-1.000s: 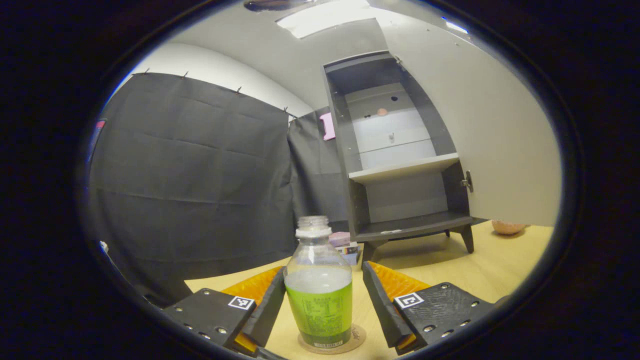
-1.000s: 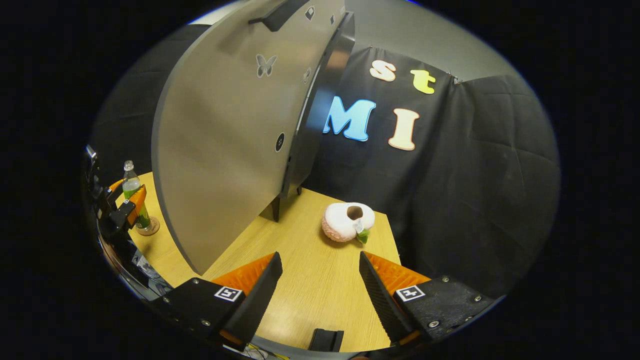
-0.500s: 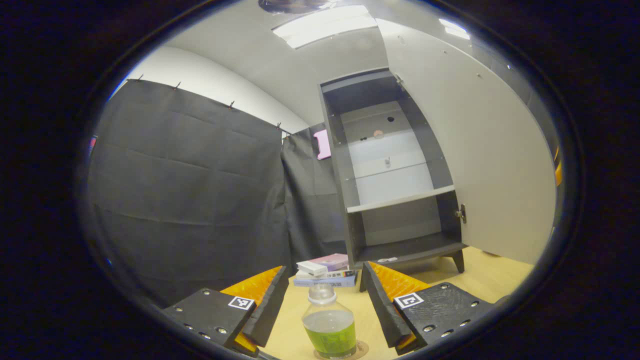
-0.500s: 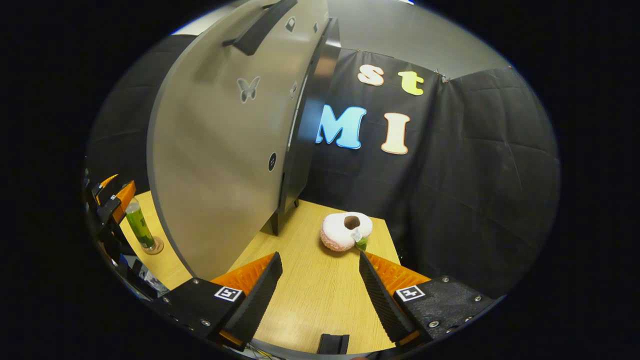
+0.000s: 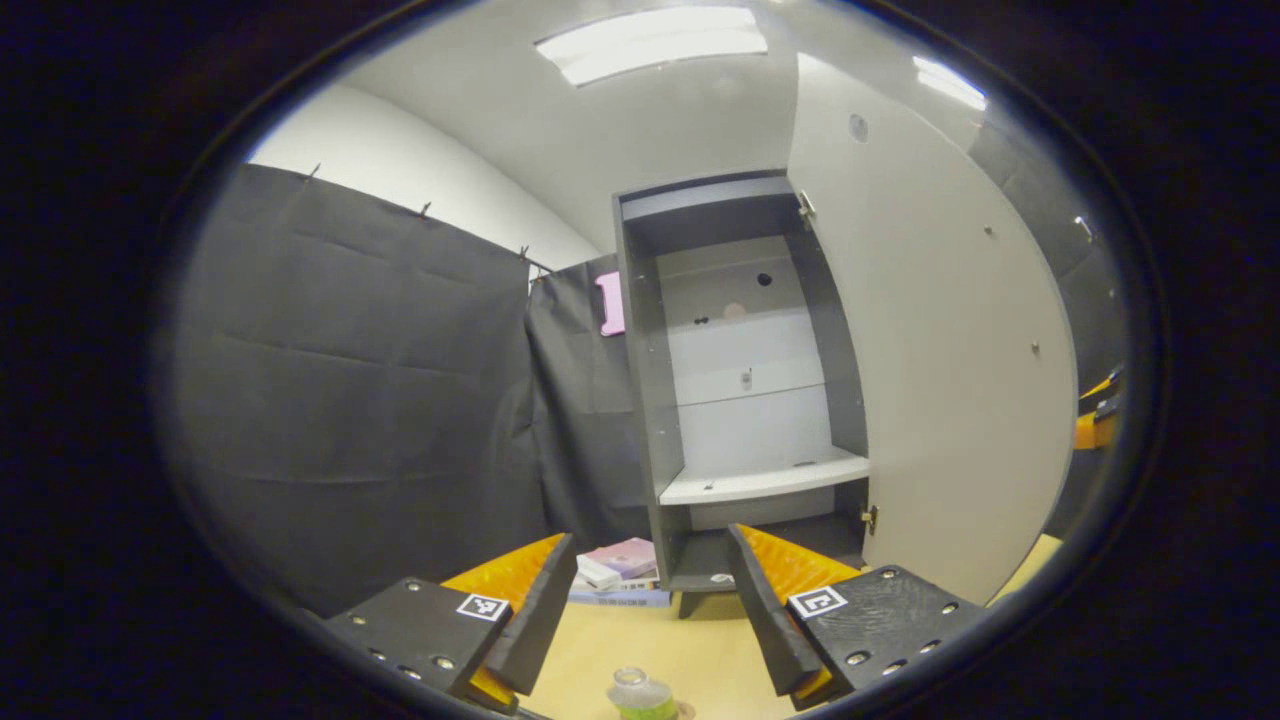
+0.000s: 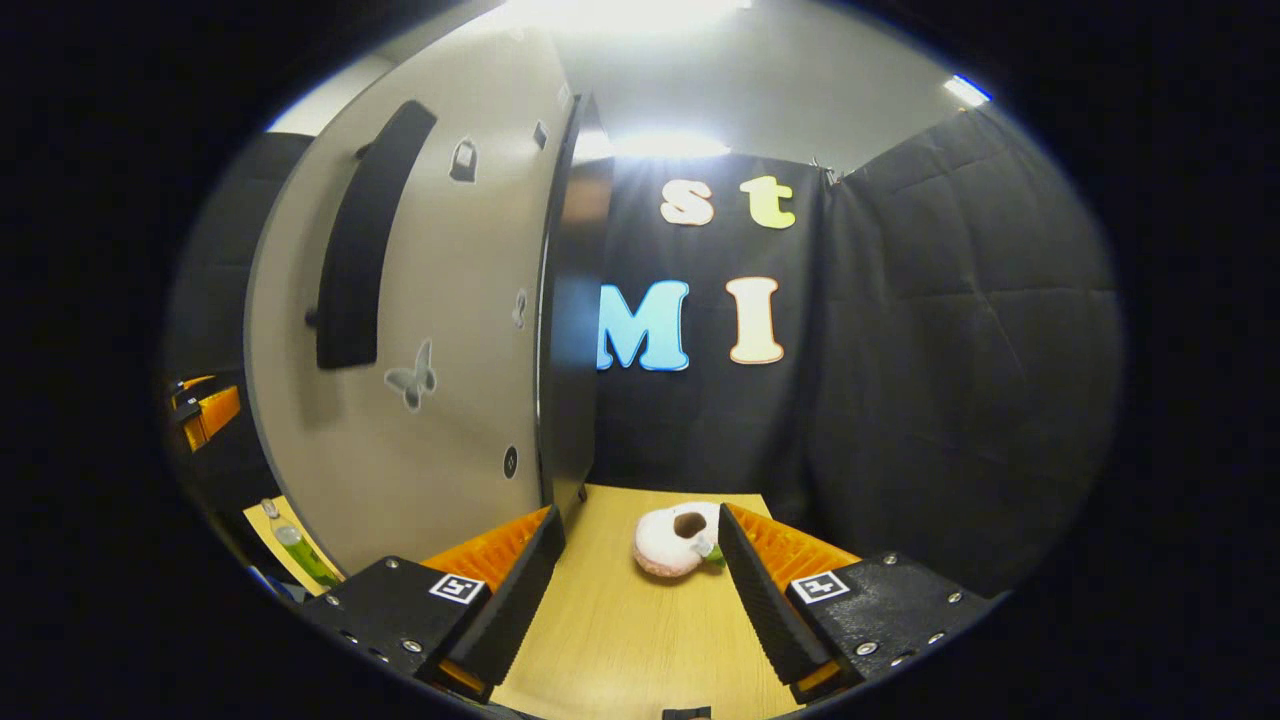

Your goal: Open the cabinet door with the right hand, grasp the bottle in the cabinet with the left hand and place it on the coaster, then close the cabinet door with the right hand.

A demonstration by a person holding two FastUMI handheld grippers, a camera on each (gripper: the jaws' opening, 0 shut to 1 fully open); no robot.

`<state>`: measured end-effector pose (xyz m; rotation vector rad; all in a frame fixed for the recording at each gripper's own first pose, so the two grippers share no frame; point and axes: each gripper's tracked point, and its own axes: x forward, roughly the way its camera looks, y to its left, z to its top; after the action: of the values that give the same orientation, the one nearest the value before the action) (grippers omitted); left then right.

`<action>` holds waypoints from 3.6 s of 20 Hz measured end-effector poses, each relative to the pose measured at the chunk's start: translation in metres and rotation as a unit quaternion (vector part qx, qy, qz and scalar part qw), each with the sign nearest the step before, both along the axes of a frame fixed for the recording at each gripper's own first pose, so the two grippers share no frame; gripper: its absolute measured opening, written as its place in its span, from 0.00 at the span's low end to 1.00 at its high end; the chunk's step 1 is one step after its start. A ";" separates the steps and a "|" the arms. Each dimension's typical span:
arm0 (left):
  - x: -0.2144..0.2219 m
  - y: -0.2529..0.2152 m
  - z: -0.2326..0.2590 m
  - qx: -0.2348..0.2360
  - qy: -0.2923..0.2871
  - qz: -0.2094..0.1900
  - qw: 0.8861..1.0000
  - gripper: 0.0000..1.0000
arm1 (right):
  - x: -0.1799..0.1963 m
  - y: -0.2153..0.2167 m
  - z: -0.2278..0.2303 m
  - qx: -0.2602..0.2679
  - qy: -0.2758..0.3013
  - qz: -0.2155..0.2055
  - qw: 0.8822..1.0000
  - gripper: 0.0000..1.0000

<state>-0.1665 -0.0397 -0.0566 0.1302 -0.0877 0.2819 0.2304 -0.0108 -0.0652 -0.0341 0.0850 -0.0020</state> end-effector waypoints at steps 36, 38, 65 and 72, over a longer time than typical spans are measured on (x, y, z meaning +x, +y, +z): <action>0.128 0.080 0.061 -0.027 0.033 -0.146 0.988 0.92 | 0.001 0.139 0.106 0.065 -0.016 -0.021 0.998 0.94; 0.127 0.083 0.068 -0.019 0.026 -0.140 0.990 0.86 | 0.006 0.151 0.109 0.064 -0.019 -0.004 0.998 0.94; 0.112 0.135 0.080 -0.001 0.009 -0.084 0.996 0.86 | 0.050 0.237 0.124 0.108 -0.031 0.092 0.989 0.94; 0.112 0.166 0.082 0.008 0.012 -0.060 0.998 0.86 | 0.075 0.264 0.130 0.112 -0.035 0.115 0.986 0.94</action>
<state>-0.0541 0.1264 0.0254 0.1446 -0.0732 0.1592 0.3050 0.2531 0.0645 0.1807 0.0111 0.2374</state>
